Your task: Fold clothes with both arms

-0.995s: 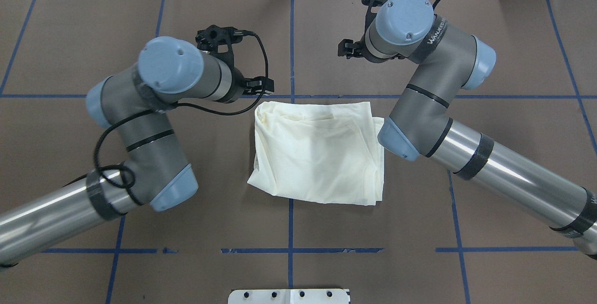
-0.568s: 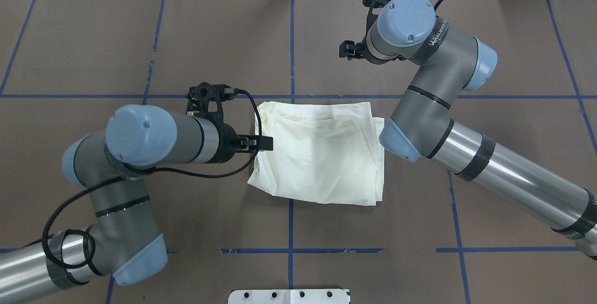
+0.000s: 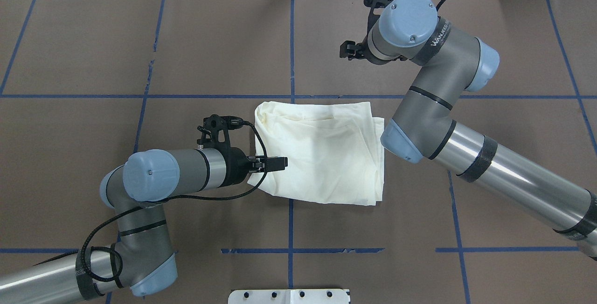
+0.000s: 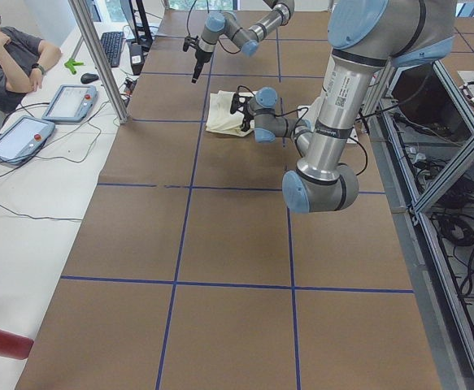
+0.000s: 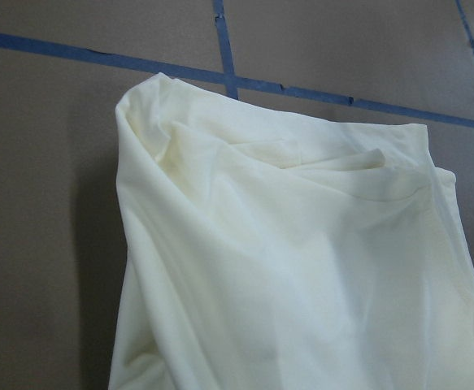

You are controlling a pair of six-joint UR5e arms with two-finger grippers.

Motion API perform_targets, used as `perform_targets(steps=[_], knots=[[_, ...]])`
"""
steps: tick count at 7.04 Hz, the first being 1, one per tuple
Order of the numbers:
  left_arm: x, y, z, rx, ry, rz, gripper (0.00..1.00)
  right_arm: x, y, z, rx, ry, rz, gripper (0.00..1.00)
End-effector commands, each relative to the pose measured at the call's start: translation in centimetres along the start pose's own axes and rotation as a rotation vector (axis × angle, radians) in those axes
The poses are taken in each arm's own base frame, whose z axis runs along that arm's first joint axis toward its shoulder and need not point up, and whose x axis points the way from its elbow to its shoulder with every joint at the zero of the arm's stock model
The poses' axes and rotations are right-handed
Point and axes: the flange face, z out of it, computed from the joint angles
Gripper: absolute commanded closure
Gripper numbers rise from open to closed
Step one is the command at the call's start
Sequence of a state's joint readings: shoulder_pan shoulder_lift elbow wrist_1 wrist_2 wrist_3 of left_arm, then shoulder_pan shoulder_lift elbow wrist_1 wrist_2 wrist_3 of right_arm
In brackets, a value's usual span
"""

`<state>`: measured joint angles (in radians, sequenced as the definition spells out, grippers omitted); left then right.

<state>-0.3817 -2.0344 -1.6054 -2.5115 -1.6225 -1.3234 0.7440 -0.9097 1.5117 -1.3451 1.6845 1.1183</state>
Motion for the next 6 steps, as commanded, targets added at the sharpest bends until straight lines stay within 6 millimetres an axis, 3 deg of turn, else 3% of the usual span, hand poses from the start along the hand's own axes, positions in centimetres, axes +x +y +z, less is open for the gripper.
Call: perform_targets(steps=[1,2,4,6], knots=[[-2.2,0.6,0.5,-0.006,-0.022,0.003,0.02,0.1,0.0,0.0,0.0,0.001,0.0,0.0],[-2.9,0.8,0.5,-0.01,-0.032,0.004,0.06,0.1,0.0,0.0,0.0,0.001,0.0,0.0],[-2.0,0.8,0.0,-0.013,0.0,0.0,0.17,0.2,0.1,0.1,-0.001,0.002,0.0,0.0],[-1.6,1.3,0.0,-0.017,0.009,-0.002,0.18,0.5,0.2,0.2,-0.002,0.005,0.001,0.0]])
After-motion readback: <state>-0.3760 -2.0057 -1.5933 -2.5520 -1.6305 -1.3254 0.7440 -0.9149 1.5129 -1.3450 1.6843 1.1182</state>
